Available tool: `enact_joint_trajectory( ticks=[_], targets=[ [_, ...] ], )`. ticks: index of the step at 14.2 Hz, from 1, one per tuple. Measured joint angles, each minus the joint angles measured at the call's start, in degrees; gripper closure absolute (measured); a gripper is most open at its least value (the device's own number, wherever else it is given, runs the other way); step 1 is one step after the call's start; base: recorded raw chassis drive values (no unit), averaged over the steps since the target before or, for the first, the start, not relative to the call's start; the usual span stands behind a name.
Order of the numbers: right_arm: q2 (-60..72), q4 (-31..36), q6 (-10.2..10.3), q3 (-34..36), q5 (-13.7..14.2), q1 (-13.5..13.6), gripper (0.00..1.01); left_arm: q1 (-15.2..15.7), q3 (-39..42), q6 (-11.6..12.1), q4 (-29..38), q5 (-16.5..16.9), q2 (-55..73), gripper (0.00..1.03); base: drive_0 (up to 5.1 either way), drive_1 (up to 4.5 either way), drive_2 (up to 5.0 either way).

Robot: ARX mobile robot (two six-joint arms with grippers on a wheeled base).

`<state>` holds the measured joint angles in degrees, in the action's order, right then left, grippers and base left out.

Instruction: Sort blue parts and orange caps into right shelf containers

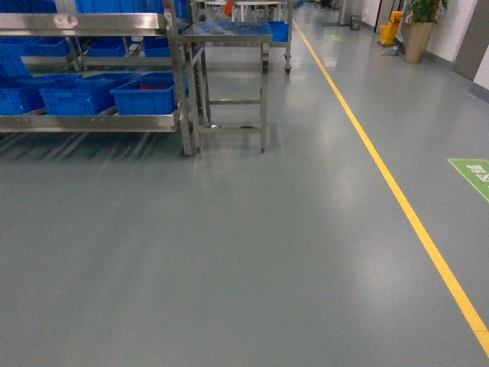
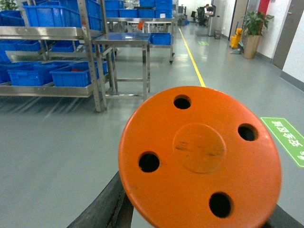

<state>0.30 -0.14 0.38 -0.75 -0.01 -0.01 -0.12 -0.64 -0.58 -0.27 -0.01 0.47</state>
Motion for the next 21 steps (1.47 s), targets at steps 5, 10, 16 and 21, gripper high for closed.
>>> enact_joint_trajectory(
  ticks=[5,10,16,21],
  targets=[
    [0.00,-0.33,0.00,0.00,0.00,0.00,0.58,0.00,0.00,0.00,-0.15,0.00,0.00,0.63,0.0,4.36,-4.3],
    [0.00,0.00,0.00,0.00,0.00,0.00,0.58,0.00,0.00,0.00,0.09,-0.04,0.00,0.63,0.0,4.34,-4.3],
    [0.00,-0.09,0.00,0.00,-0.02,0.00,0.58,0.00,0.00,0.00,-0.07,-0.02,0.00,0.63,0.1,4.42,-4.3],
    [0.00,-0.13,0.00,0.00,-0.02,0.00,0.58,0.00,0.00,0.00,-0.24,-0.07,0.00,0.63,0.0,4.36,-4.3]
  ],
)
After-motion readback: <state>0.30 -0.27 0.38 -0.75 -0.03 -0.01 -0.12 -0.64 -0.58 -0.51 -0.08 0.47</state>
